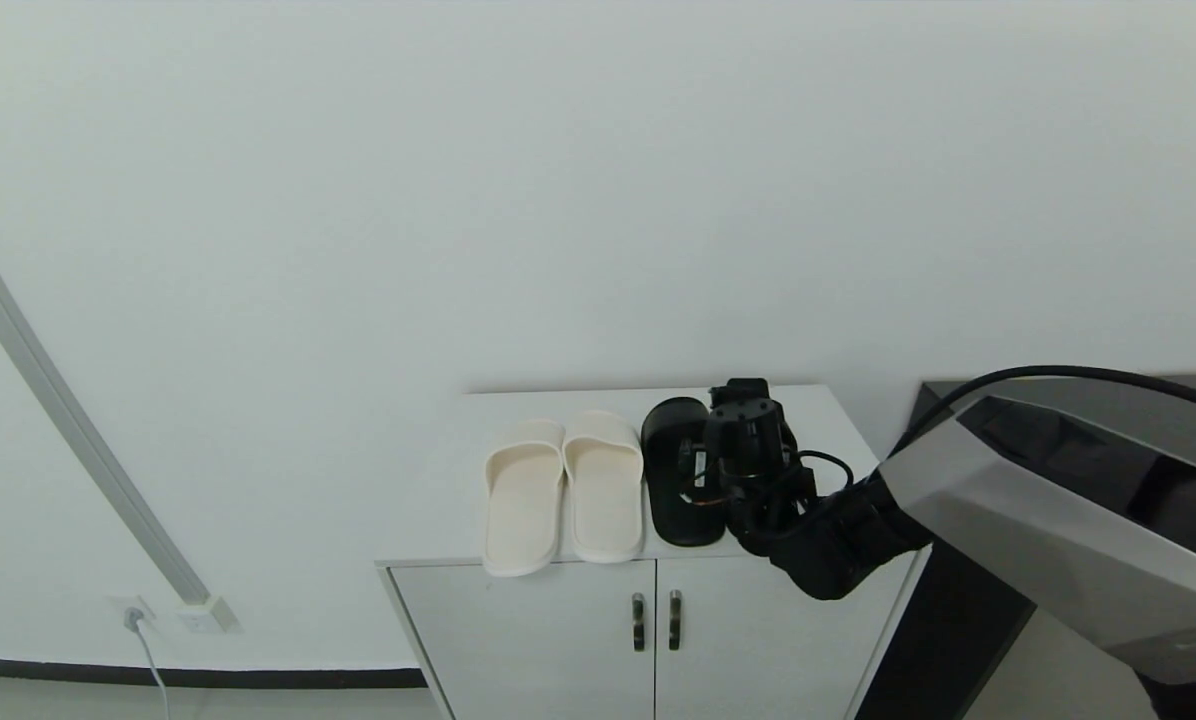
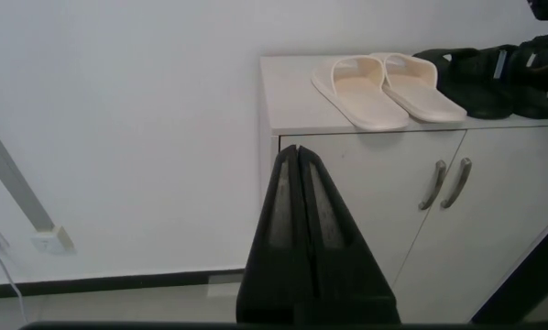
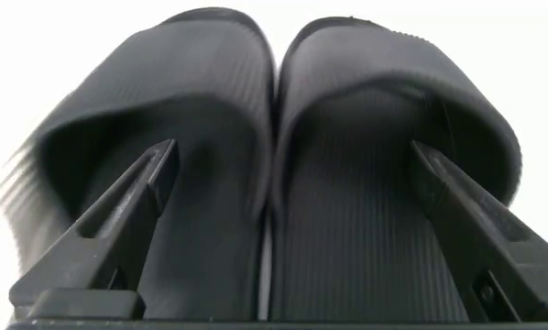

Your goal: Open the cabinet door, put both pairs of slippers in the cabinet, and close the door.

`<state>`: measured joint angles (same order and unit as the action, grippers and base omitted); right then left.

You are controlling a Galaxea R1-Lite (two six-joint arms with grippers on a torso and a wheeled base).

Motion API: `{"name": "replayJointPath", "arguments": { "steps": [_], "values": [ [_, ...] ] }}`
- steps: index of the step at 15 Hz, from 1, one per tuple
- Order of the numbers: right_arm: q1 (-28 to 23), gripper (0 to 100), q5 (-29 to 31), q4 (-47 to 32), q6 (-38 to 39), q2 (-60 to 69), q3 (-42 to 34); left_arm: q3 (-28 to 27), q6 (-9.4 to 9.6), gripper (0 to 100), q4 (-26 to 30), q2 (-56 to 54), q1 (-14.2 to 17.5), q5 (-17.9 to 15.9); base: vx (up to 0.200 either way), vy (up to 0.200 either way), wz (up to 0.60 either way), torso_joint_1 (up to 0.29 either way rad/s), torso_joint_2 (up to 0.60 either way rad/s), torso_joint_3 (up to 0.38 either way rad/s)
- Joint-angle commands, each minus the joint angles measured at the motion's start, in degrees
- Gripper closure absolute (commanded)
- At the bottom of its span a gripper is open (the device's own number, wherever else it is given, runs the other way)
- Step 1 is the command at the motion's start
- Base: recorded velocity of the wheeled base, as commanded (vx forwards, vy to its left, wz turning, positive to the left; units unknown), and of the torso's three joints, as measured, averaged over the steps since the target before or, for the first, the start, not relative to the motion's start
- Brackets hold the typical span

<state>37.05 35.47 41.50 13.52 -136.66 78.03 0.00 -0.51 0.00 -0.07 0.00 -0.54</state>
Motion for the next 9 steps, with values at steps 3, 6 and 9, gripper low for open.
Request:
{"name": "replayJointPath", "arguments": {
  "steps": [3, 6, 9],
  "values": [
    [-1.0, 100, -0.1, -1.5, -0.1, -3.7, 5.8, 0.0, -0.1, 100, 0.0, 0.1, 0.0, 0.0, 0.0, 0.0, 0.0, 0.0, 0.0, 0.0],
    [-1.0, 100, -0.2, -1.5, -0.2, -4.2, 6.3, 0.0, -0.1, 100, 0.0, 0.1, 0.0, 0.0, 0.0, 0.0, 0.0, 0.0, 0.0, 0.0],
    [-1.0, 100, -0.1, -1.4, -0.2, -3.0, 5.6, 0.0, -0.1, 100, 0.0, 0.1, 0.1, 0.0, 0.0, 0.0, 0.0, 0.0, 0.0, 0.0]
  ]
}}
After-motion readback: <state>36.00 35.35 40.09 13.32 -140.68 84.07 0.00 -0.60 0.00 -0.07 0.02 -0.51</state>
